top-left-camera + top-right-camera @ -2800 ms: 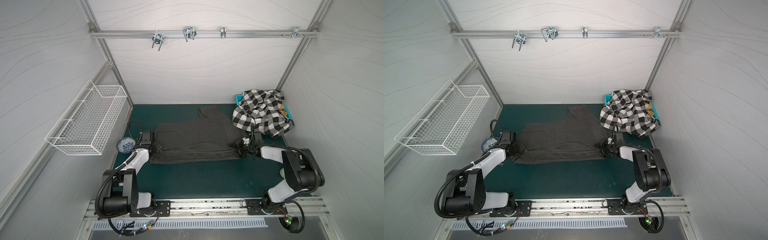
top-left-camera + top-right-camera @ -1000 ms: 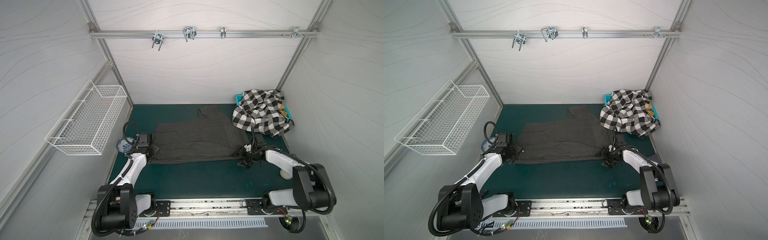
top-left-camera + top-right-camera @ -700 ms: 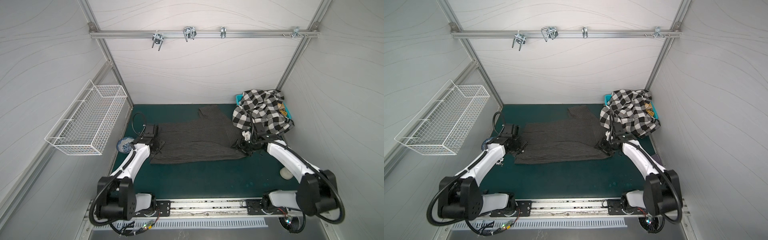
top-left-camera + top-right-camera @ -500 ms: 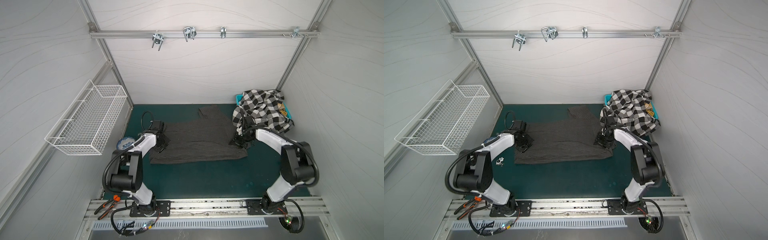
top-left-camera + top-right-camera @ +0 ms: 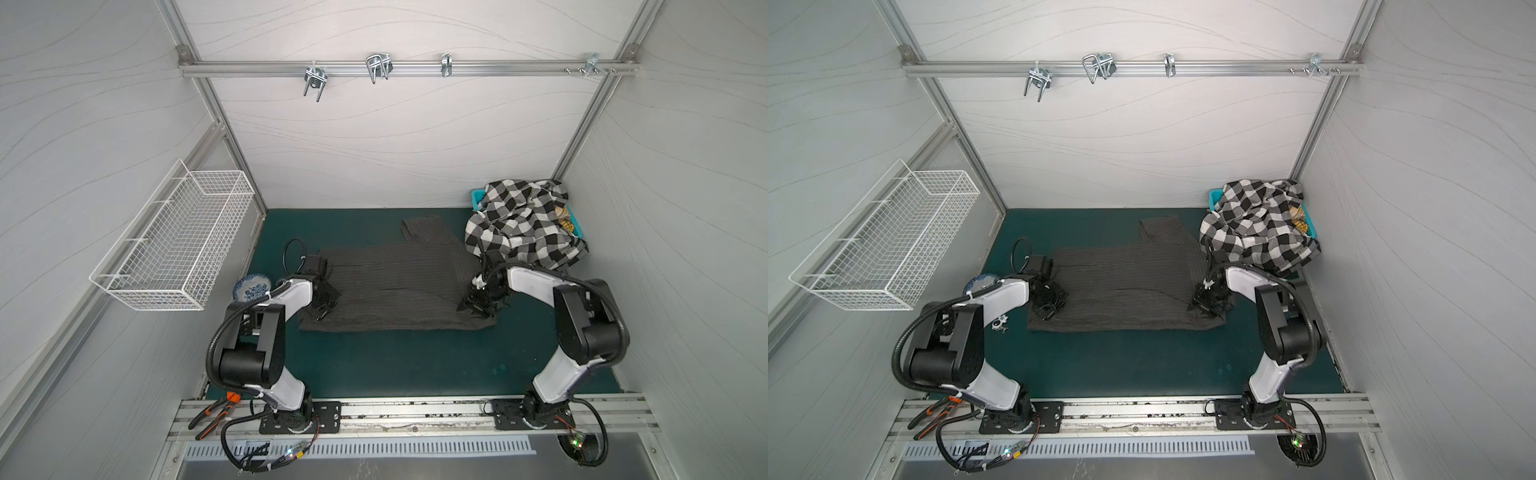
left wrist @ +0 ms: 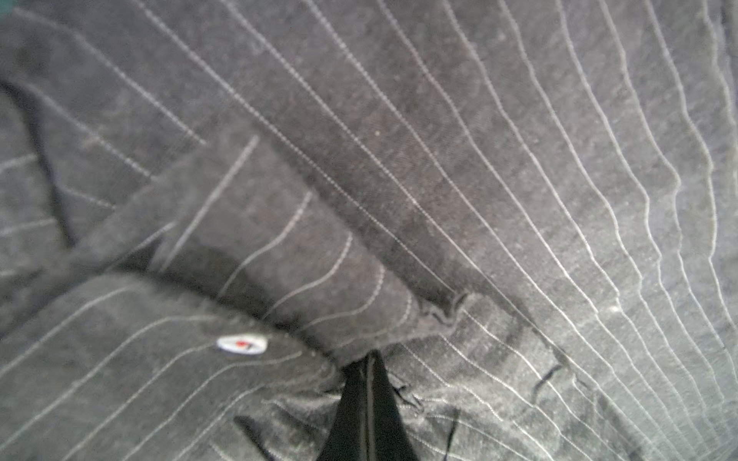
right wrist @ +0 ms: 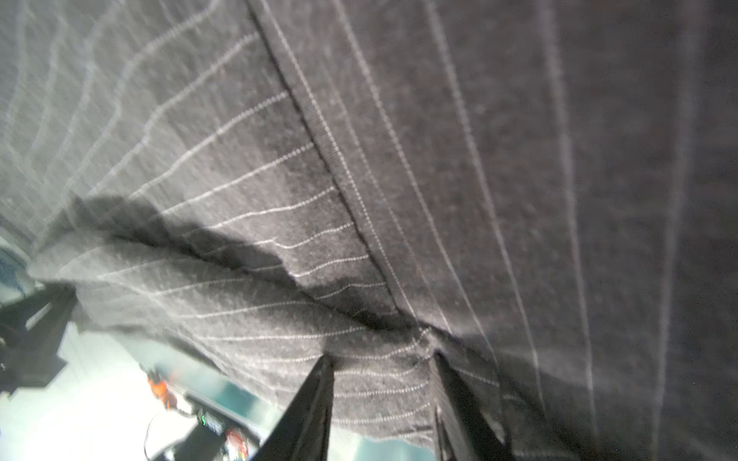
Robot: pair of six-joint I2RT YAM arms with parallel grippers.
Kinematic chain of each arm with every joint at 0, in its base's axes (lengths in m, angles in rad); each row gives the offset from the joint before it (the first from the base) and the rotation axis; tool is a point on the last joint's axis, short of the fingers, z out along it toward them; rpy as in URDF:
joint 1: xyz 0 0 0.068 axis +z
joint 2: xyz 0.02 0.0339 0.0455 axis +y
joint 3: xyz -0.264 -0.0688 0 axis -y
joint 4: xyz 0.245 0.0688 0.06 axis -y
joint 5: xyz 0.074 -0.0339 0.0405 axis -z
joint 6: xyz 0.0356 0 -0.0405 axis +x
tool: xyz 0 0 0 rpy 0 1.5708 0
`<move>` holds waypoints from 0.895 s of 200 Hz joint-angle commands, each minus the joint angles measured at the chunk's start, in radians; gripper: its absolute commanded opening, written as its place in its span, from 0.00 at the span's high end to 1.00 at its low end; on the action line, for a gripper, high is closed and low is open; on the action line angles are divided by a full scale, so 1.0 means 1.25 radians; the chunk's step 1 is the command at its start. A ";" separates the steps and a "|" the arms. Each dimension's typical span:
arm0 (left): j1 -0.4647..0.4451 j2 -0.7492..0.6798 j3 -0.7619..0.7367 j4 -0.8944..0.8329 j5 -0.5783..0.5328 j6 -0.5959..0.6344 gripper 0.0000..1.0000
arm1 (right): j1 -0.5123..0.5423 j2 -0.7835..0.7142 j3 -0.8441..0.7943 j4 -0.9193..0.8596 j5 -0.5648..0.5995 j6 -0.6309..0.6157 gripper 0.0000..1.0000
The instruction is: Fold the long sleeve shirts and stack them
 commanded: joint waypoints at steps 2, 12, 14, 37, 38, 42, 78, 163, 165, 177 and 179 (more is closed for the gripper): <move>-0.003 -0.062 -0.086 -0.113 0.028 0.027 1.00 | 0.014 -0.058 -0.097 -0.079 -0.024 0.010 0.56; -0.003 -0.105 -0.118 -0.122 0.043 0.030 1.00 | 0.014 -0.079 -0.120 -0.088 -0.038 0.007 0.56; -0.003 -0.113 -0.125 -0.123 0.047 0.030 1.00 | 0.013 -0.082 -0.126 -0.088 -0.040 0.005 0.56; -0.004 -0.183 -0.143 -0.163 0.095 0.047 0.97 | 0.013 -0.120 -0.140 -0.124 -0.039 -0.004 0.54; -0.004 -0.186 -0.140 -0.164 0.097 0.049 0.96 | 0.014 -0.122 -0.138 -0.126 -0.040 -0.005 0.53; -0.003 -0.197 -0.131 -0.174 0.106 0.054 0.93 | 0.014 -0.128 -0.131 -0.138 -0.039 -0.006 0.52; -0.003 -0.251 0.080 -0.190 0.053 0.152 0.41 | 0.014 -0.209 0.061 -0.258 0.015 -0.031 0.39; 0.071 0.298 0.587 -0.212 -0.040 0.301 0.28 | -0.037 -0.157 0.273 -0.039 0.124 0.035 0.23; 0.075 0.308 0.594 -0.217 -0.038 0.301 0.27 | -0.039 -0.151 0.275 -0.036 0.121 0.037 0.23; 0.100 0.350 0.629 -0.234 -0.027 0.300 0.27 | -0.053 -0.114 0.299 -0.030 0.102 0.038 0.25; 0.104 0.355 0.632 -0.235 -0.025 0.300 0.27 | -0.055 -0.110 0.303 -0.030 0.098 0.038 0.25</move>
